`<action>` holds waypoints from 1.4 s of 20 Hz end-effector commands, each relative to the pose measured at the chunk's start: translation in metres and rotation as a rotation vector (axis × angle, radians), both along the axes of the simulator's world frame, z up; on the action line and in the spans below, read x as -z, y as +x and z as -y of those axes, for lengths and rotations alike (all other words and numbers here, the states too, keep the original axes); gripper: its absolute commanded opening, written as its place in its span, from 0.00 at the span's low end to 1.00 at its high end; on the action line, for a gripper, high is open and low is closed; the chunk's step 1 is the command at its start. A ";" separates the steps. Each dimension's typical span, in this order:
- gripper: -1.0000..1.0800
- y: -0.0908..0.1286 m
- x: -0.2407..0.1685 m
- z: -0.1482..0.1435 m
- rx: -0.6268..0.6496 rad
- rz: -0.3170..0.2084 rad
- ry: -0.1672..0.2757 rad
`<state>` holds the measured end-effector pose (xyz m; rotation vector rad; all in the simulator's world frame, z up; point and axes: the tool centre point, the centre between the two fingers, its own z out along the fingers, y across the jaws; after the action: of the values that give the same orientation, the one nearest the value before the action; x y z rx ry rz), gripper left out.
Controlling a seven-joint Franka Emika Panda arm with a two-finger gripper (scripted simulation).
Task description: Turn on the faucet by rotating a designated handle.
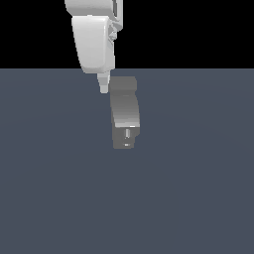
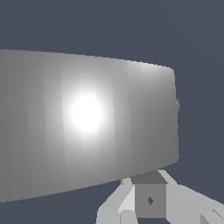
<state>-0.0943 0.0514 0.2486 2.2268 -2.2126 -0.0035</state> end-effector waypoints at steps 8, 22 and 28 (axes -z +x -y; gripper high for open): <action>0.00 -0.002 0.000 0.071 0.033 0.003 0.000; 0.00 0.027 0.000 0.102 0.018 0.003 0.000; 0.00 0.042 0.000 0.124 0.024 0.003 0.000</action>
<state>-0.0575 -0.0623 0.2488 2.2102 -2.2291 -0.0051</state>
